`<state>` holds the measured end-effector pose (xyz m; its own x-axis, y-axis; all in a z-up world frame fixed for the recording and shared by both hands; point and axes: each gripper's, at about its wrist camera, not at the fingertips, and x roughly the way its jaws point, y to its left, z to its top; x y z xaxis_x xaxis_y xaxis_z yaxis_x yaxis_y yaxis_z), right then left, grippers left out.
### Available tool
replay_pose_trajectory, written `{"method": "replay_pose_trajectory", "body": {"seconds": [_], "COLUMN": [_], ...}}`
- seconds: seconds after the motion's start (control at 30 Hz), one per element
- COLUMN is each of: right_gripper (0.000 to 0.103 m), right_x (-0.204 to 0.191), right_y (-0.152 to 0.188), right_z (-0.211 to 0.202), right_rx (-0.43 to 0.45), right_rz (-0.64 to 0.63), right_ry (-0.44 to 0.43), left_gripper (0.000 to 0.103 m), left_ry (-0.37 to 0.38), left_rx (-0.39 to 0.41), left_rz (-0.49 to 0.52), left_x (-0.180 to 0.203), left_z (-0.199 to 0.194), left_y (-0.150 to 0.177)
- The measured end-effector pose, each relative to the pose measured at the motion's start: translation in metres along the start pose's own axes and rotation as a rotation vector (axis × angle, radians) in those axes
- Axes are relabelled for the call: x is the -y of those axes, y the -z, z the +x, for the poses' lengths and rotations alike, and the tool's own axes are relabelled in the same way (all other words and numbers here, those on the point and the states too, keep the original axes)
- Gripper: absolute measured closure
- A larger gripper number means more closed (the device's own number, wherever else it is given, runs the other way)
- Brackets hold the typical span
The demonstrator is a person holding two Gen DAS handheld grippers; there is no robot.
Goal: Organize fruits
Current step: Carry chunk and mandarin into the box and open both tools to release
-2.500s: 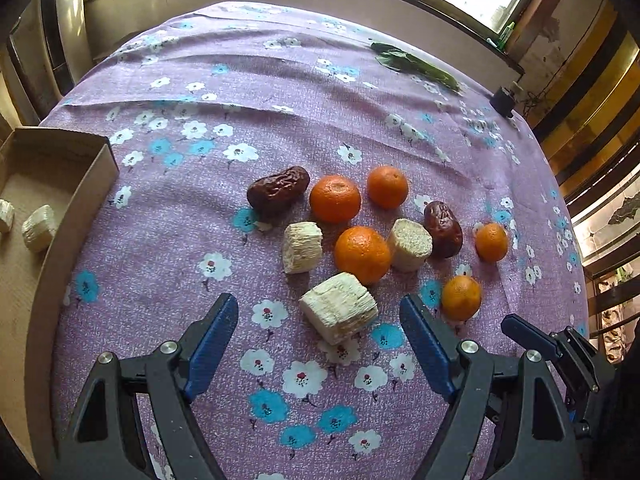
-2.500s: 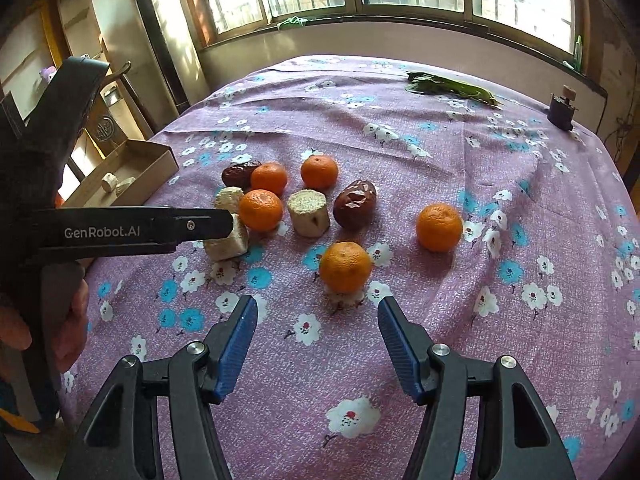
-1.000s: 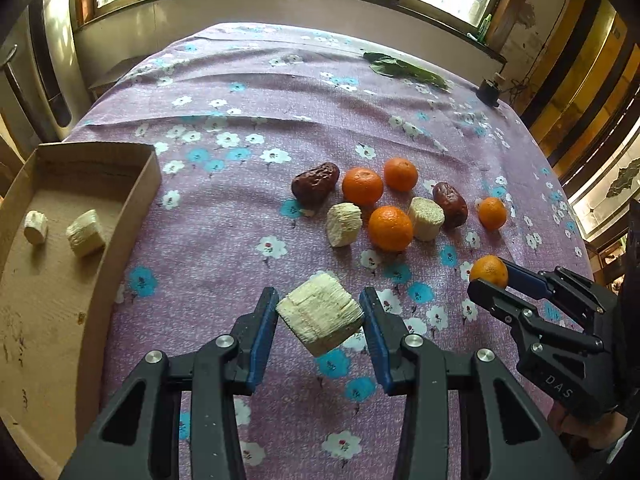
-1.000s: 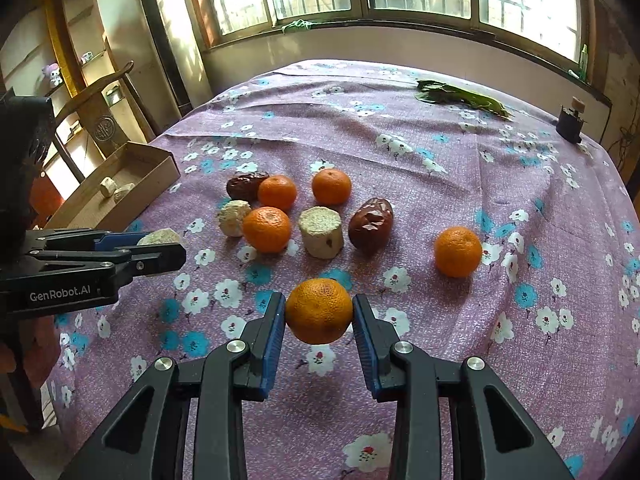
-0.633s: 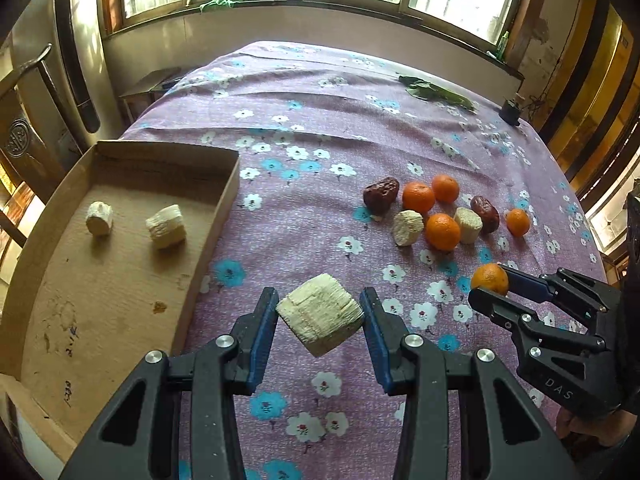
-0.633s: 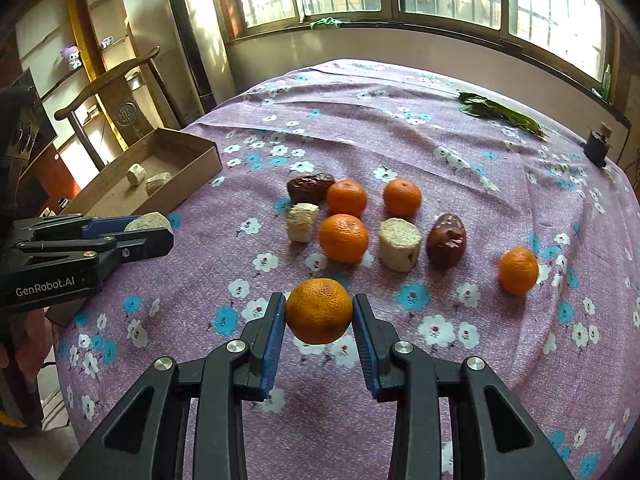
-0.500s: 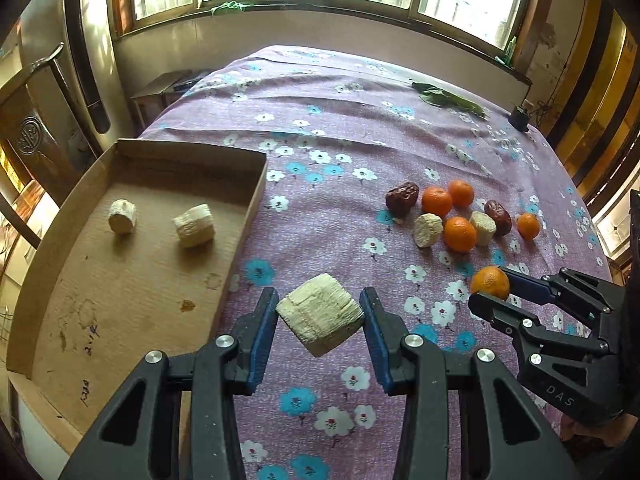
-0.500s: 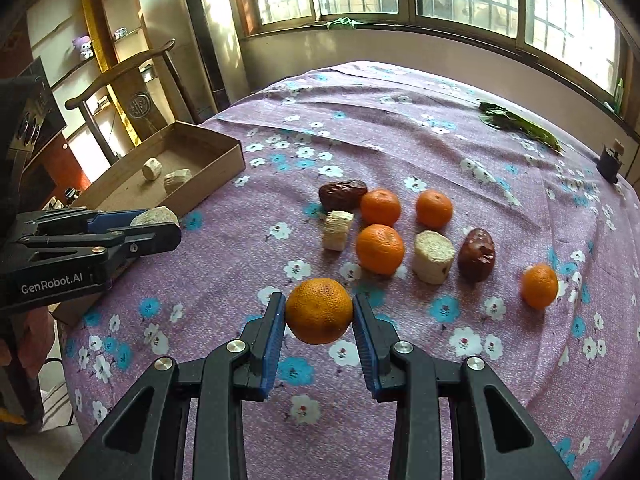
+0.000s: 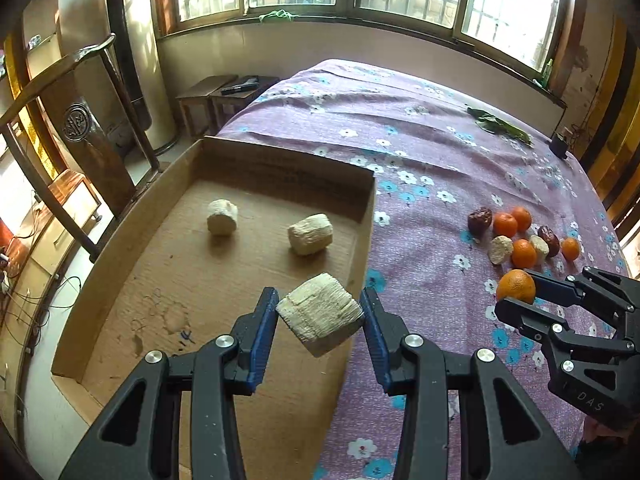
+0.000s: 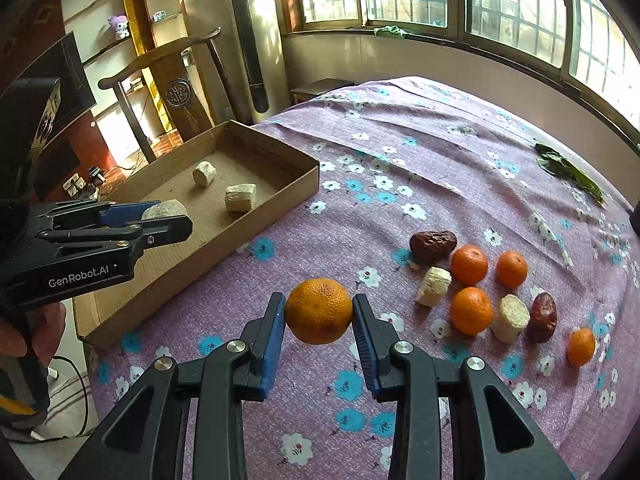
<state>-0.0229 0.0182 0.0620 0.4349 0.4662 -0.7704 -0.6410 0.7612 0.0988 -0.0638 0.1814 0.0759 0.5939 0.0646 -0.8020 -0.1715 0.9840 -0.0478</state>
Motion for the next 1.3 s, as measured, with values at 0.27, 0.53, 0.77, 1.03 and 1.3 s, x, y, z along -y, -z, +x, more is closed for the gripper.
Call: {"method": "replay_pose_trajectory", "body": {"seconds": [0.27,0.53,0.77,1.03,1.3], "right_gripper": [0.066,0.066,0.066,0.066,0.066], "right_x": [-0.031,-0.063,-0.092,-0.097,-0.098], "right_y": [-0.023,-0.051,-0.067,-0.069,-0.068], "right_z": [0.019,0.042,0.074,0.108,0.121], "right_rx": [-0.015,-0.018,-0.061,-0.125,-0.15], "right_rz": [-0.08,-0.139,-0.194,-0.206,-0.197], "right_ry": [-0.047,-0.106,-0.144,-0.156,-0.158], "left_gripper": [0.062,0.062,0.062,0.062,0.062], "left_ry": [-0.048,-0.103,-0.124,-0.136,-0.157], "left_rx": [-0.003,-0.023,-0.053,-0.065,-0.08], "left_rz": [-0.061,-0.087,-0.104,-0.103,-0.105], "left_x": [-0.044,-0.074,-0.088,-0.091,-0.092], "left_z": [0.003,0.014,0.027,0.035,0.04], "left_y": [-0.004,-0.008,-0.009,-0.008,-0.008]}}
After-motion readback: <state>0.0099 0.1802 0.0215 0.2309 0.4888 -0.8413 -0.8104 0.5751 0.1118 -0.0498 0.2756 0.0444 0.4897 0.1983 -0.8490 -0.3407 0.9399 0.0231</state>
